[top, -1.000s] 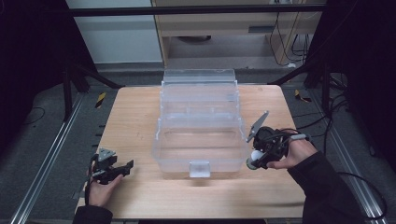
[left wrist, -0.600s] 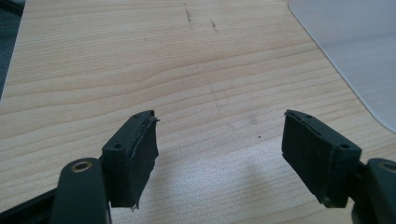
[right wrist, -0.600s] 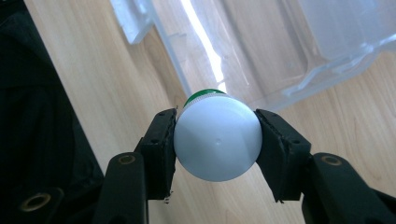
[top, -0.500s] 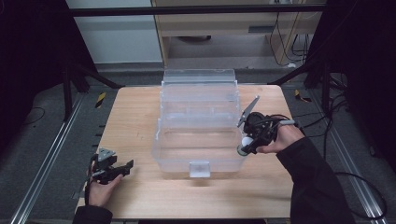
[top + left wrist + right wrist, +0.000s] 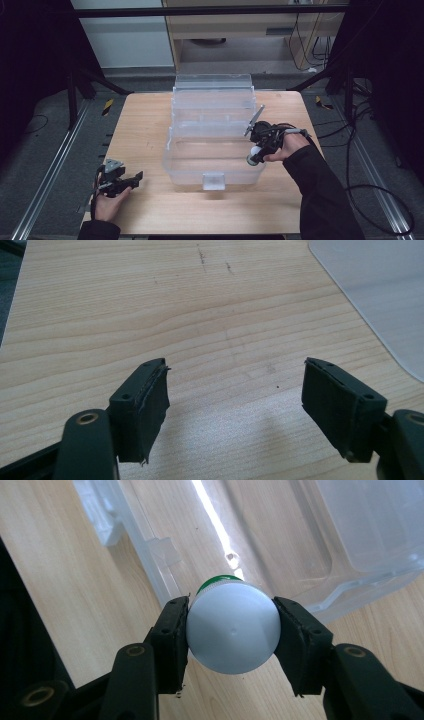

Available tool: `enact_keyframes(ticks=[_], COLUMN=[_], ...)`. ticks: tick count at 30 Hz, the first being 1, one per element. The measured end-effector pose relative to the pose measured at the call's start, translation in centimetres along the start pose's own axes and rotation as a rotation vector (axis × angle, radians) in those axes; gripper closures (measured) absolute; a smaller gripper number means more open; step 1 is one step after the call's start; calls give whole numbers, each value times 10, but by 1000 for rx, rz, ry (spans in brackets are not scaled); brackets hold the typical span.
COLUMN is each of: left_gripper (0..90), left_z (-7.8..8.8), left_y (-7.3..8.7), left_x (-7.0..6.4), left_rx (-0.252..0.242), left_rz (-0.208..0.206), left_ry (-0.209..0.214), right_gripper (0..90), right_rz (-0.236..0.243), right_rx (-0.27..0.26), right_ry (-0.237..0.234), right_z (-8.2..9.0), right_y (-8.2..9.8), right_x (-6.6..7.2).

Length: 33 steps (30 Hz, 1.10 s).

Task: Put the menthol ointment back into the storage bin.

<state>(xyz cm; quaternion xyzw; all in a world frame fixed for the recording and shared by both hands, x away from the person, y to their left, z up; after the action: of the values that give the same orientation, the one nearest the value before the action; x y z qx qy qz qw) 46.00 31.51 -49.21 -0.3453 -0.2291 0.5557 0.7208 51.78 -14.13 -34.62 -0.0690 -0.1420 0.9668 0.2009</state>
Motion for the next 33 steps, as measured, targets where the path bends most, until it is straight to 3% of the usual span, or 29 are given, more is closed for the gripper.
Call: enact_keyframes(ticks=[13, 33], left_gripper=[264, 264], left_z=[0, 0], left_y=[0, 0], left_x=[0, 0], left_rx=[1, 0], left_rz=[-1, 0], left_ry=[-1, -2], right_gripper=[505, 504], right_rz=[6, -7], right_rx=[22, 55], right_ry=[-8, -25], right_z=[-27, -50], right_y=[6, 14], right_x=[-1, -3])
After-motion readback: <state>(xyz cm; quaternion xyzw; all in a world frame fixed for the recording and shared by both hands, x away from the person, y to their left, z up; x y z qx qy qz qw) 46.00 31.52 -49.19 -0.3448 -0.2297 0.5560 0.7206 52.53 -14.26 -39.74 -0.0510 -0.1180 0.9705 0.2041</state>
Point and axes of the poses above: each handheld gripper's, and its own axes: z roughly backward along the jaws, y roughly out of its underside, x roughly to its left, the point moved 1 cm from there along -z, roughly forward along the jaws, and after that the axes turned 2 degrees about z, right-handed, at the moved point
